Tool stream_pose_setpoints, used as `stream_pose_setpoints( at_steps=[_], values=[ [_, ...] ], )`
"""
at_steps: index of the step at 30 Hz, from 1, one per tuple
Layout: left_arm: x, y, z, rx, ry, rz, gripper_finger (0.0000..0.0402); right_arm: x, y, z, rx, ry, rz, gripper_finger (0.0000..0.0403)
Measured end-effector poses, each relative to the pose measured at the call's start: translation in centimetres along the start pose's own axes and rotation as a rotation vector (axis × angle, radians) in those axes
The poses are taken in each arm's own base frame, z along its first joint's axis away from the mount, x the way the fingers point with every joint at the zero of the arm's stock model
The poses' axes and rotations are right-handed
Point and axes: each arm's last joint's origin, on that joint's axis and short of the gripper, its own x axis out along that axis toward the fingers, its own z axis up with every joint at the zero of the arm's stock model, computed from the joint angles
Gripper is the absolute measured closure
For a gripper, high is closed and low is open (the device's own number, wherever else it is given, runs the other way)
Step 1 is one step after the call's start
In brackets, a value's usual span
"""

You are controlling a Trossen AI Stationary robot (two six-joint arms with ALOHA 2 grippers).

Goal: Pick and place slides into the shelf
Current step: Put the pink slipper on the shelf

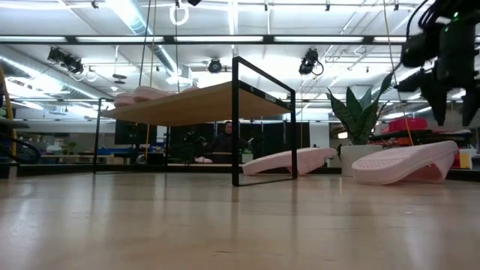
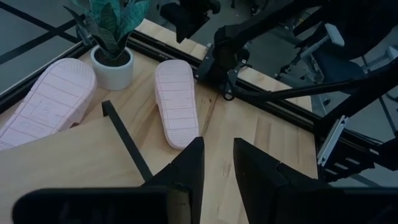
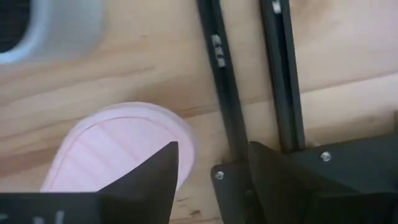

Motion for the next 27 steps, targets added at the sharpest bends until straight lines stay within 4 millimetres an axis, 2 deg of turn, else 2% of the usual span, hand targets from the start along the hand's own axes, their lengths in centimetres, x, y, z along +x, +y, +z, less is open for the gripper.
stream_pose_setpoints(
  at_steps=[4,8,12,17,21,25,27],
  values=[
    [0.0,0.0,0.0,0.007,0.000,0.000,0.0307,-3.1,0.1,-1.4,-0.110,-0.115,0.118,0.0202],
    [0.0,0.0,0.0,0.008,0.000,0.000,0.0304,-5.5,-0.2,-4.0,-0.251,-0.173,0.257,0.0202],
    [0.0,0.0,0.0,0.008,0.000,0.000,0.0306,-6.4,-1.1,-6.7,-0.354,-0.119,0.353,0.0202],
    [0.0,0.0,0.0,0.008,0.000,0.000,0.0310,-6.8,-1.9,-8.3,-0.433,-0.068,0.450,0.0202],
    [0.0,0.1,0.1,0.007,-0.002,0.004,0.0307,-7.6,-0.1,-8.0,-0.512,-0.093,0.635,0.0202],
    [0.1,0.4,0.2,0.002,-0.006,0.012,0.0306,-8.3,3.2,-7.3,-0.610,-0.164,0.776,0.0202],
    [0.1,0.5,0.2,0.001,-0.007,0.013,0.0308,-8.2,4.8,-7.4,-0.687,-0.162,0.785,0.0202]
  ],
)
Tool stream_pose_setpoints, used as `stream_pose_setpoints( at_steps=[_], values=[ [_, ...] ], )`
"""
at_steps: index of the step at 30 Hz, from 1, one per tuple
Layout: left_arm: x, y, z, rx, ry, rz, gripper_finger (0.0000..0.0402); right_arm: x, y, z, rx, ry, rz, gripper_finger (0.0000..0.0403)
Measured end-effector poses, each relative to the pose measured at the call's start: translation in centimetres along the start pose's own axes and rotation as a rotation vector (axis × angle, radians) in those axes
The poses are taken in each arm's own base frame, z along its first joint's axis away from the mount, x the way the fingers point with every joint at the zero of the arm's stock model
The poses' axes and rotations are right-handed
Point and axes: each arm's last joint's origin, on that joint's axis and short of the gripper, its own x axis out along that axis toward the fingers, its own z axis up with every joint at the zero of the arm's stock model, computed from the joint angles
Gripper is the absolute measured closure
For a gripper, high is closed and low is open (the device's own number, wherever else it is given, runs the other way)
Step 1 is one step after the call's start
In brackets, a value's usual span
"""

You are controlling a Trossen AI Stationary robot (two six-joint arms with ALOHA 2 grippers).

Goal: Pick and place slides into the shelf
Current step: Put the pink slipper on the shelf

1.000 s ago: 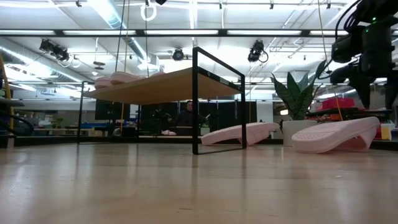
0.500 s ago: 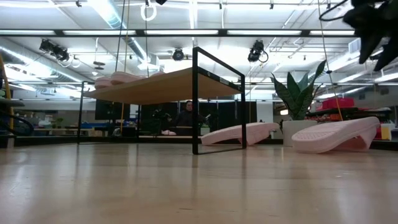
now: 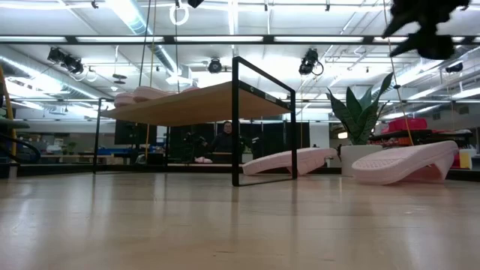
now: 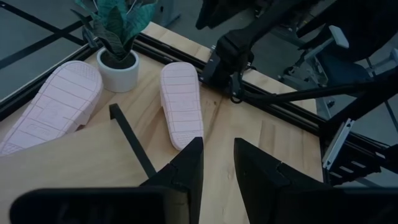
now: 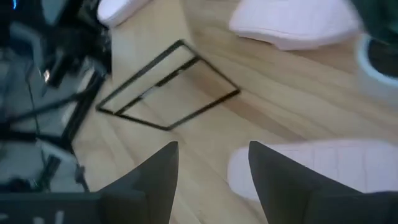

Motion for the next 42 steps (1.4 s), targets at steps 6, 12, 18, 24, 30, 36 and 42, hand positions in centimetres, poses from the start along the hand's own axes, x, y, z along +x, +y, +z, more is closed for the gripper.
stream_pose_setpoints(
  at_steps=[6,12,18,24,30,36,42],
  values=[
    [0.0,0.2,0.1,-0.002,-0.001,0.005,0.0314,4.0,2.6,0.9,-0.290,0.178,-0.107,0.0202],
    [0.0,0.2,0.1,0.000,-0.001,0.005,0.0308,7.0,5.1,0.2,-0.615,0.355,-0.174,0.0202],
    [0.0,0.2,0.0,0.000,0.001,0.006,0.0305,9.0,5.0,-3.5,-0.822,0.668,-0.254,0.0201],
    [0.1,0.2,0.0,0.028,0.001,0.006,0.0312,10.5,4.6,-6.3,-0.929,0.768,-0.260,0.0175],
    [0.1,0.2,0.0,0.032,0.003,0.007,0.0305,11.5,4.4,-7.2,-1.080,0.746,-0.345,0.0115],
    [0.0,0.2,-0.1,0.035,0.010,0.008,0.0306,13.1,4.5,-7.9,-1.160,0.757,-0.434,0.0087],
    [0.0,0.2,-0.1,0.036,0.016,0.011,0.0312,14.7,4.4,-8.8,-1.190,0.807,-0.492,0.0097]
  ],
)
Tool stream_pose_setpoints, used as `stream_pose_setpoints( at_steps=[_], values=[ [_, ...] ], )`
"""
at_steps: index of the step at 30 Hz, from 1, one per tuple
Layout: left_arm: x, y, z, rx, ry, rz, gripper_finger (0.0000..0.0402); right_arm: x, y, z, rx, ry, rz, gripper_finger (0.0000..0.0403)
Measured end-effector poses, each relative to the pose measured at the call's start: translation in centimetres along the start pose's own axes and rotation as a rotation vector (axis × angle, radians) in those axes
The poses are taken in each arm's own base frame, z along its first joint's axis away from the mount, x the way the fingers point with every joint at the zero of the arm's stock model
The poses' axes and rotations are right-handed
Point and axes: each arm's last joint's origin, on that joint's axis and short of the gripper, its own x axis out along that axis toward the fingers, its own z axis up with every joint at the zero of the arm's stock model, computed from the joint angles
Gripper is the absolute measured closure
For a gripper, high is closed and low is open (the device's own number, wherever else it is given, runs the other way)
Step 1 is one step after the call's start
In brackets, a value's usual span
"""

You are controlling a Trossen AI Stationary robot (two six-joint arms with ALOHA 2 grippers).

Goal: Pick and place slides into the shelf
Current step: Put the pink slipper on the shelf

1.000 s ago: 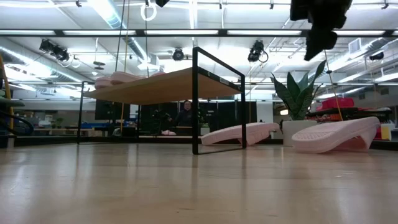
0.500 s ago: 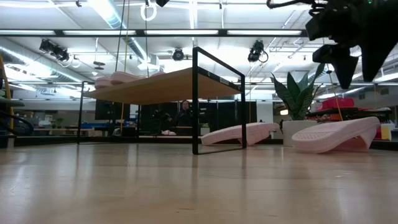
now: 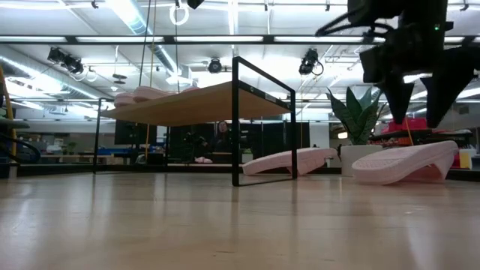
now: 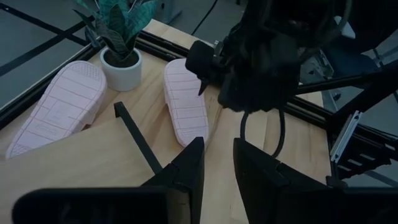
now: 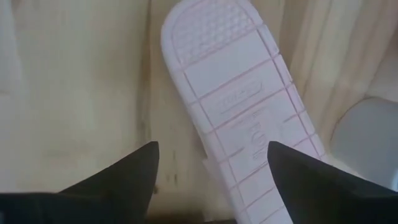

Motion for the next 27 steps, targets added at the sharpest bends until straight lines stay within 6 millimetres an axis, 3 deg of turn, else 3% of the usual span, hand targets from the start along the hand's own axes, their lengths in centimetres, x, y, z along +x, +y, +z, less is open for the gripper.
stream_pose_setpoints(
  at_steps=[8,17,27],
  values=[
    [0.0,0.0,0.0,0.002,0.004,0.002,0.0303,1.7,0.3,0.8,-0.002,0.082,-0.044,0.0086],
    [0.0,0.0,-0.1,0.003,0.005,0.002,0.0311,3.6,0.8,-0.5,0.033,0.158,-0.029,0.0062],
    [0.0,0.0,-0.1,0.020,0.006,0.003,0.0304,4.8,0.8,-1.1,0.038,0.170,-0.113,0.0069]
  ],
)
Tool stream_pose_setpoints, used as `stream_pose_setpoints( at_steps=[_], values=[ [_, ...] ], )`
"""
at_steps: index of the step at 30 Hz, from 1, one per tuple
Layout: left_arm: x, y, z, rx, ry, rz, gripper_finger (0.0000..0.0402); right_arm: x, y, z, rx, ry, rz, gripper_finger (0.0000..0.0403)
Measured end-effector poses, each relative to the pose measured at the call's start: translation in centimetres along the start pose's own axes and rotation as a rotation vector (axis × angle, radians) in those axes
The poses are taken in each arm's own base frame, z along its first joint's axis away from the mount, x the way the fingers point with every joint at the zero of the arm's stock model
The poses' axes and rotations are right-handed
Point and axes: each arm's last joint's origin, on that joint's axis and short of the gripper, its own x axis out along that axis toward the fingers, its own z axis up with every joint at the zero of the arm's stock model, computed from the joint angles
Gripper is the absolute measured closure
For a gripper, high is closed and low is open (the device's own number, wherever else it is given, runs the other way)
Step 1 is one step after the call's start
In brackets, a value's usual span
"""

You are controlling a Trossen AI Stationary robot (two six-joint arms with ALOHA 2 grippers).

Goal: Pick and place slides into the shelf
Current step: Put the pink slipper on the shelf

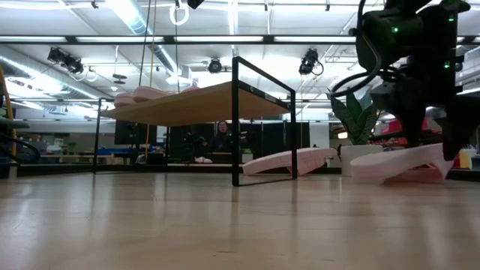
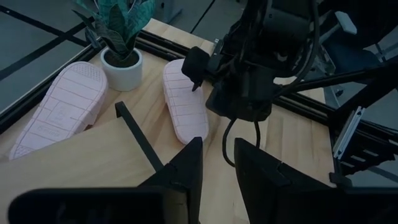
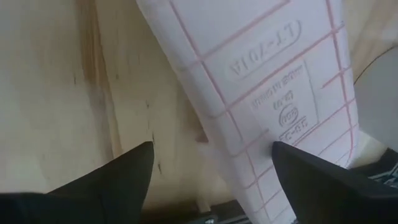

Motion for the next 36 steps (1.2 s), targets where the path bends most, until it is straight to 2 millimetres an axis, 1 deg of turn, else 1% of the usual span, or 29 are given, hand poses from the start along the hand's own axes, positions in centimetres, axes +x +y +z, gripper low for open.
stream_pose_setpoints(
  at_steps=[9,11,21,26,28,30,33,36],
  values=[
    [0.0,0.0,0.0,0.000,0.000,0.000,0.0311,0.0,0.0,1.0,0.037,-0.107,-0.018,0.0071],
    [0.0,0.0,0.0,0.001,0.000,0.000,0.0312,0.2,0.1,1.1,0.042,-0.116,-0.018,0.0071],
    [0.0,0.0,0.0,0.003,0.000,0.000,0.0304,2.6,1.0,2.2,0.000,-0.009,-0.052,0.0071],
    [0.0,0.0,0.0,0.002,0.000,0.000,0.0308,2.9,1.1,2.3,-0.001,0.006,-0.062,0.0080],
    [0.0,0.0,0.0,0.002,0.000,0.000,0.0310,2.7,1.1,2.2,0.004,-0.001,-0.063,0.0096],
    [0.0,0.0,0.0,0.002,0.000,0.000,0.0312,2.6,1.0,2.2,0.006,-0.008,-0.063,0.0124],
    [0.0,0.0,0.0,0.002,0.000,0.000,0.0311,2.5,1.0,2.1,0.008,-0.013,-0.060,0.0184],
    [0.0,0.0,0.0,0.002,0.000,0.000,0.0308,2.5,1.0,2.1,0.008,-0.013,-0.055,0.0257]
  ],
)
